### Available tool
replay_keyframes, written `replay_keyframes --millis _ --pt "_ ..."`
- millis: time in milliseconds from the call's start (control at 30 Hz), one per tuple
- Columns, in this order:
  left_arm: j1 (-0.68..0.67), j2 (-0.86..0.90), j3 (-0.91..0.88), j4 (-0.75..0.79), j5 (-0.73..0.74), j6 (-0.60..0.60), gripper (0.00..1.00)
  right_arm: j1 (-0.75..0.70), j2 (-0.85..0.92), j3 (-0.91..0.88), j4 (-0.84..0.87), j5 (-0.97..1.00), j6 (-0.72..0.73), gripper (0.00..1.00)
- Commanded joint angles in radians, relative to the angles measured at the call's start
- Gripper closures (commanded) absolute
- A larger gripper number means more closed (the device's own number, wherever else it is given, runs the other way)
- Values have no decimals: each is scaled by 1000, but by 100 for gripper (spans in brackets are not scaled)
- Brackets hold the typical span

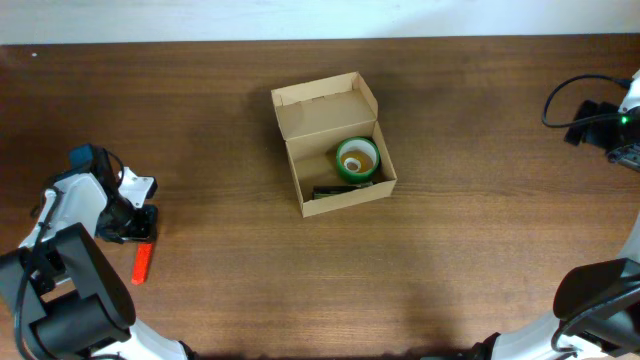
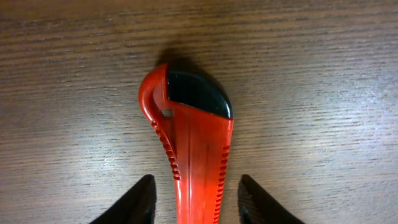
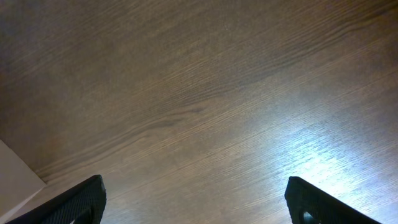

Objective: Pack container
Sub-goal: 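Grasp the red box cutter with the left gripper and lift it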

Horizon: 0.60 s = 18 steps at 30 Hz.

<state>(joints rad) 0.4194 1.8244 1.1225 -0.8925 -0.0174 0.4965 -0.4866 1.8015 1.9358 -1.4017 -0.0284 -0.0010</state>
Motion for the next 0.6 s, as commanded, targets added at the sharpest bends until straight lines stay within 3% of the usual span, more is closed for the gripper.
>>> replay_keyframes --millis 0,467,500,567 --pt "4 10 -10 1 3 13 45 2 -23 -1 -1 -13 -2 7" --pt "4 78 -11 44 7 14 44 2 -23 -1 -4 -12 -2 8" --pt "4 78 -11 45 7 14 45 2 -23 -1 -4 -12 -2 8" --pt "4 78 -11 46 7 14 64 2 -23 -1 -4 -12 -2 8"
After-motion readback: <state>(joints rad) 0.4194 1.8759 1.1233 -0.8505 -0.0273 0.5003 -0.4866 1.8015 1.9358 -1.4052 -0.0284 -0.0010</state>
